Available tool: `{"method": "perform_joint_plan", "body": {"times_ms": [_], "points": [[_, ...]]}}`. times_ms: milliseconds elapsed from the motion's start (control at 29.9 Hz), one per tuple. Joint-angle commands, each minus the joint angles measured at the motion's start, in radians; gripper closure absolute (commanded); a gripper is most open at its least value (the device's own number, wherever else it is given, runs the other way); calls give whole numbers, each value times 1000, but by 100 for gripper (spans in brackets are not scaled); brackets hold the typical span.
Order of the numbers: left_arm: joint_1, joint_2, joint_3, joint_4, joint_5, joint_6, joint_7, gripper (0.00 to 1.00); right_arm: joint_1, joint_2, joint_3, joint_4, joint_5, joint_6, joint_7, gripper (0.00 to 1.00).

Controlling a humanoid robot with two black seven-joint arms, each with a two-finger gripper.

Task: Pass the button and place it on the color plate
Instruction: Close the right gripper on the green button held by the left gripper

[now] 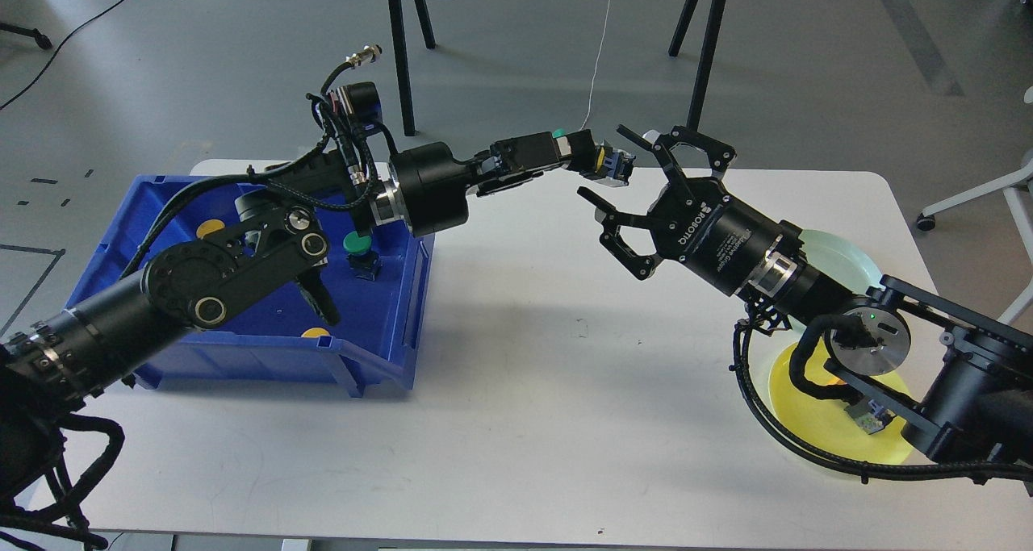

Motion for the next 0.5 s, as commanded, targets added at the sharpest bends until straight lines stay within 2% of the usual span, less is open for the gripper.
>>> {"method": "perform_joint_plan", "body": {"times_ms": [0, 301, 335, 368, 402, 435, 469], "points": [[0, 0, 0, 0, 0, 0, 0, 93, 2, 2, 1, 0, 2, -1, 5, 92], [0, -2, 2, 1, 0, 0, 0, 91, 5, -1, 1, 5, 7, -25, 4, 99], [-1, 0, 0, 1, 0, 2, 0, 82, 3, -3, 1, 8, 7, -33, 4, 99], [0, -2, -3, 1, -2, 3, 0, 67, 3, -4, 1, 11, 7, -41, 2, 99], [0, -2, -5, 1, -8, 5, 0, 47, 3, -4, 1, 12, 8, -47, 1, 99], [0, -5, -5, 1, -12, 5, 0, 39, 2, -3, 1, 14, 8, -51, 1, 99], [0, -5, -6, 1, -15, 3, 0, 38, -1, -6, 3, 14, 8, -54, 1, 99]]}}
